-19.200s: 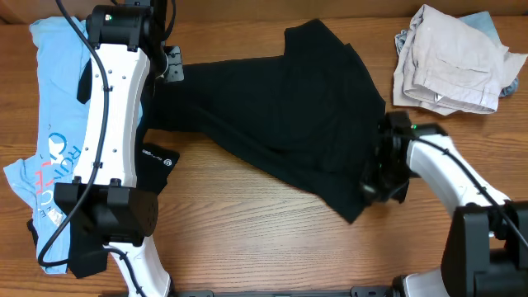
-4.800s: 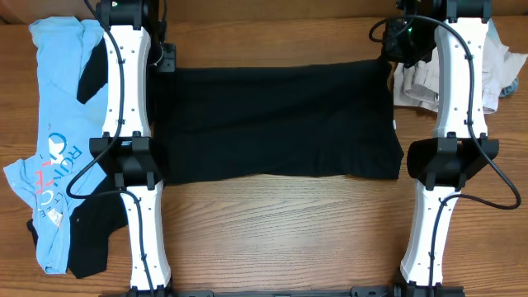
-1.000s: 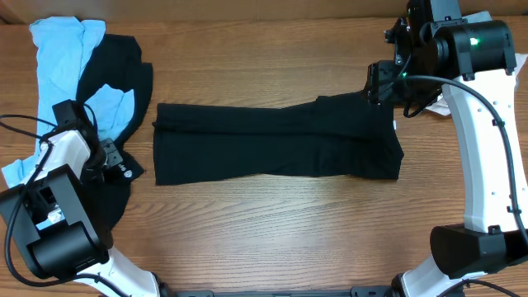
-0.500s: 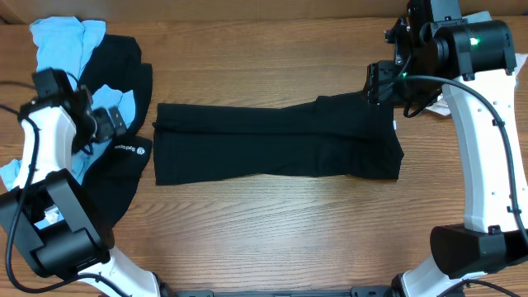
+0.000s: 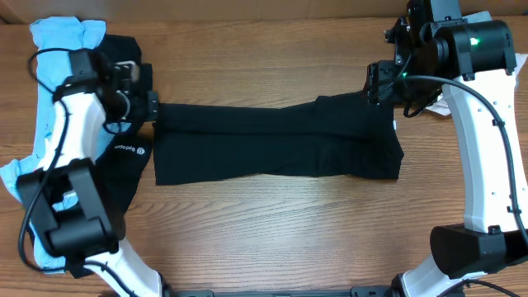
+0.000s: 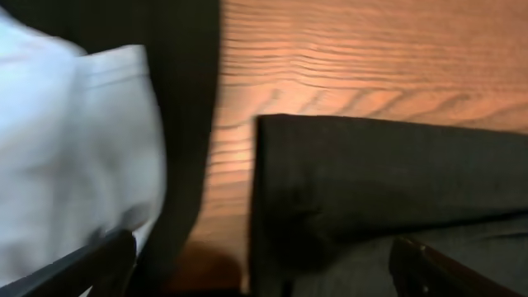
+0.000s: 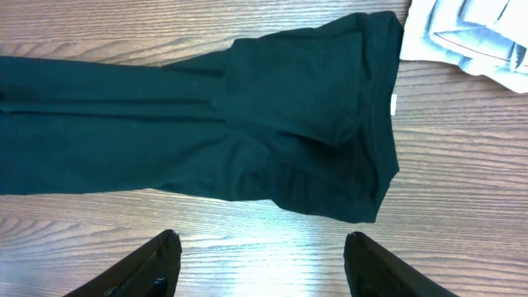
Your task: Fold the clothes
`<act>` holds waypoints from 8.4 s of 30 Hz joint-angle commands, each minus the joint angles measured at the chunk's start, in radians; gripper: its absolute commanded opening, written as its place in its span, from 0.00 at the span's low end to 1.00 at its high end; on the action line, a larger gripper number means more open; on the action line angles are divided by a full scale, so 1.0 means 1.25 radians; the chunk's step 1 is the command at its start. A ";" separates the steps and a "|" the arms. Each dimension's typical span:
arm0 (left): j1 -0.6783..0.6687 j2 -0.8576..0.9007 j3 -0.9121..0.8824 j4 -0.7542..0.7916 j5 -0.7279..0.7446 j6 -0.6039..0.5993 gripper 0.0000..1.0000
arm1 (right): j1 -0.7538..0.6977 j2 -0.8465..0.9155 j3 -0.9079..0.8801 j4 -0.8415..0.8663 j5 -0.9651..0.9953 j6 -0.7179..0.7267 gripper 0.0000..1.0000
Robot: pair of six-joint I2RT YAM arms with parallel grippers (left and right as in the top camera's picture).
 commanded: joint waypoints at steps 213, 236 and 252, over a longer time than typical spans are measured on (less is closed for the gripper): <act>-0.533 0.355 0.658 -0.777 -0.021 -0.018 0.61 | -0.066 0.118 -0.096 0.125 -0.078 -0.006 0.67; -0.480 0.343 0.928 -0.776 -0.083 -0.065 0.86 | -0.060 0.094 -0.565 0.398 -0.284 -0.112 0.74; -0.474 0.343 0.928 -0.776 -0.114 -0.059 0.90 | 0.039 0.022 -0.624 0.451 -0.283 -0.202 0.73</act>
